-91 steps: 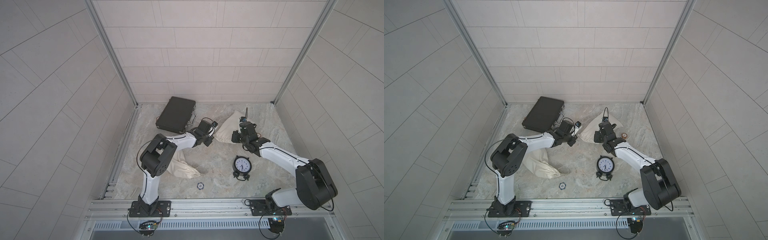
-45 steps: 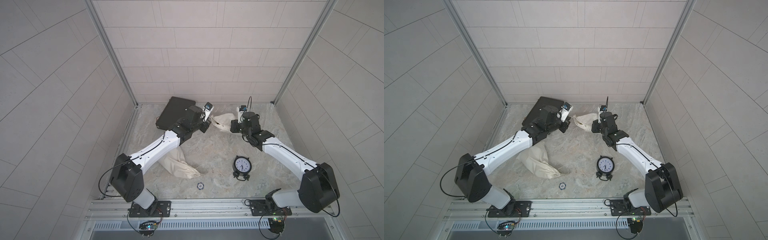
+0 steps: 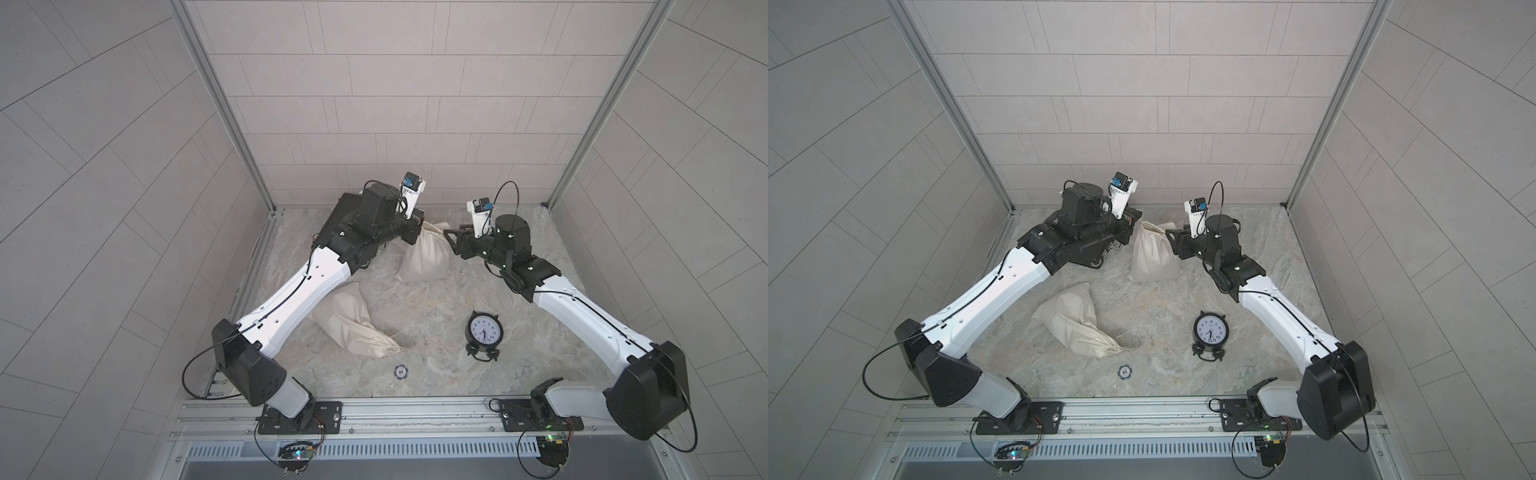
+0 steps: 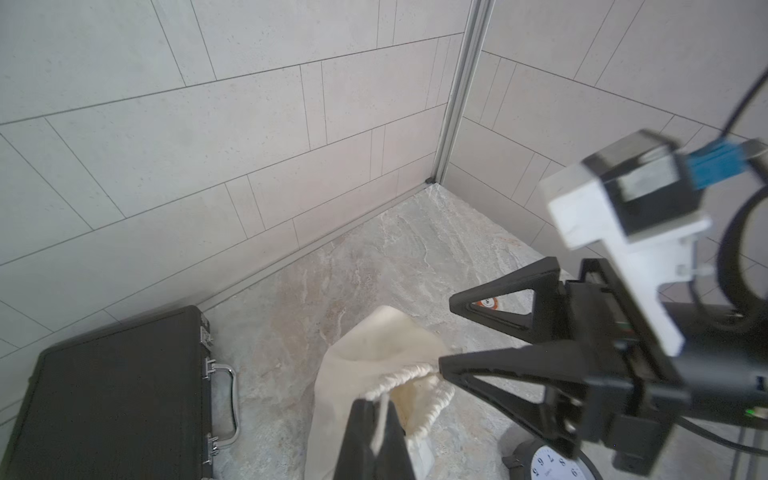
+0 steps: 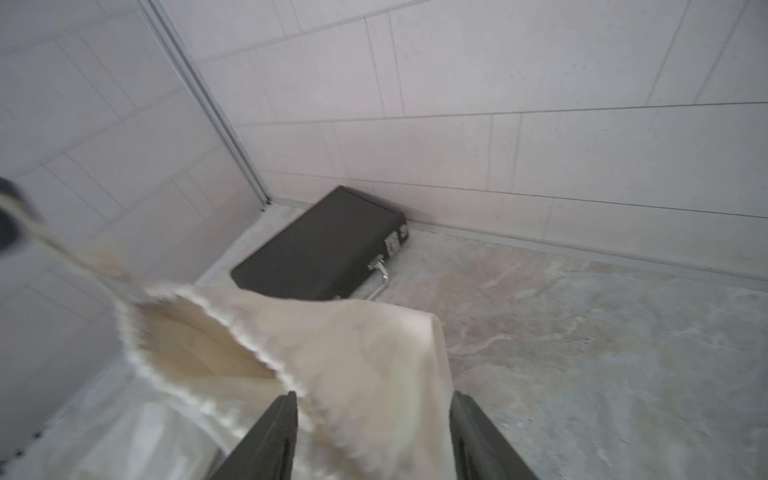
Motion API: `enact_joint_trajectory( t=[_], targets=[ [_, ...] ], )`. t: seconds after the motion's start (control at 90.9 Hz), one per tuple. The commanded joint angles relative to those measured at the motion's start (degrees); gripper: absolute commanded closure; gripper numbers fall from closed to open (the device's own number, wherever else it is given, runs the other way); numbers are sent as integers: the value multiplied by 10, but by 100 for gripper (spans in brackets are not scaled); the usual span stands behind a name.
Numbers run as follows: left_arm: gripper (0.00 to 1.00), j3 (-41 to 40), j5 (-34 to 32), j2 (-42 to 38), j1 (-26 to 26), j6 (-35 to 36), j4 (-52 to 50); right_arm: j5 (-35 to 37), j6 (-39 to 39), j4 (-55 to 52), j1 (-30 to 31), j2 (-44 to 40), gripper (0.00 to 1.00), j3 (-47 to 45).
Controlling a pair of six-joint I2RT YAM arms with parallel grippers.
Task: Close the soil bag
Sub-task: Pick up the soil bag from the center of the board, then frap the soil bag at the center of the board.
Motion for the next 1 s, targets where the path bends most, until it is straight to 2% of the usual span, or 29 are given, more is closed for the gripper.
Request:
enact_joint_trajectory(
  t=[0.0,0.088,0.275,0.583,0.781,0.99],
  targets=[
    [100,18,24,2,1,-42,1,-32,-42,30,27,-33,29,2],
    [100,17,22,-3,2,-49,-2,-44,-63,47,44,-36,25,-1],
    [100,1,18,-22,2,-54,4,-52,-103,71,75,-7,26,9],
    [100,-8,19,-45,1,-47,2,-46,-115,91,78,53,44,51],
    [100,-15,18,-56,1,-48,6,-47,-120,97,78,75,46,76],
    [100,-18,15,-73,2,-56,13,-36,-131,87,77,110,57,85]
  ],
)
